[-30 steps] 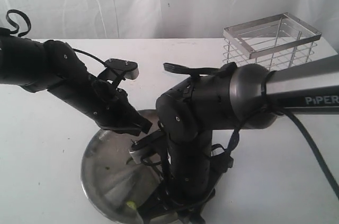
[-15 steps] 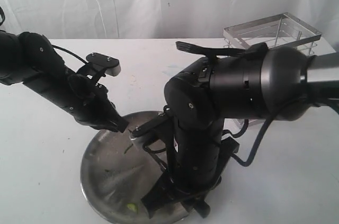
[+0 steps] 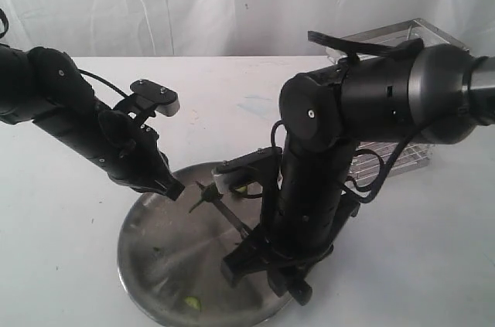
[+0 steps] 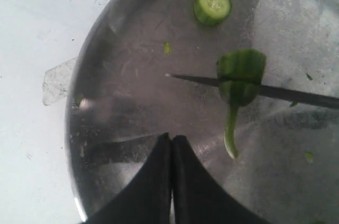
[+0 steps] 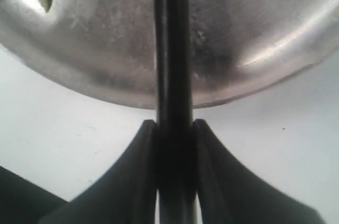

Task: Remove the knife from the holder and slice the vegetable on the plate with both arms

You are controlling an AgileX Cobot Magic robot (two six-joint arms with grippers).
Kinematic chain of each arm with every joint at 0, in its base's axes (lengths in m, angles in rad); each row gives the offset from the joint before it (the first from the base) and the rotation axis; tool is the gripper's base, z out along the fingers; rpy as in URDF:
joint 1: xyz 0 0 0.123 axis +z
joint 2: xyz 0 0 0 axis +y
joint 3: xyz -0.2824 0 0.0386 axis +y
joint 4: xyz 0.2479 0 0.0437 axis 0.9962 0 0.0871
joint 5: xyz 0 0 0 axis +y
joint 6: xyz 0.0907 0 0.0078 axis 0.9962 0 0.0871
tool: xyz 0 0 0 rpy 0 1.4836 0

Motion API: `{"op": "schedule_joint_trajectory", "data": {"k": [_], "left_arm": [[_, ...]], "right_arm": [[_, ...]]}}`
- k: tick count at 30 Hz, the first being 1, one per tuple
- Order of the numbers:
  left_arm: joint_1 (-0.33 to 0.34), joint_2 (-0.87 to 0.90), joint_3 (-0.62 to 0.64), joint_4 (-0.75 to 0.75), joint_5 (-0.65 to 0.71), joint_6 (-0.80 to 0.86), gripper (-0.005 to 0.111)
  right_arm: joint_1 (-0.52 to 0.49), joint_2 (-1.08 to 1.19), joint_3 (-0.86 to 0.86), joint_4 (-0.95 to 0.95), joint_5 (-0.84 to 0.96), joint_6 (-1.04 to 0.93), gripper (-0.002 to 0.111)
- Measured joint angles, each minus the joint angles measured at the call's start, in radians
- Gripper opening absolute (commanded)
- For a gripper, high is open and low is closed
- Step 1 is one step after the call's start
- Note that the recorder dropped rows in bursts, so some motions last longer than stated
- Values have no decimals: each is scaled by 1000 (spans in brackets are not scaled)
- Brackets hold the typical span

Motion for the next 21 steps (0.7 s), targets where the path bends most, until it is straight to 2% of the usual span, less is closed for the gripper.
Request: {"op": "schedule_joint_trajectory", "data": {"k": [8,21], "left_arm": [[0,0,0,-8,-12,2,0],[0,0,51,-250,-44,4,0]], "right_arm": [[-2,0,11,45,26,-40,0],[10,0,73,-22,-46,-24,0]]}}
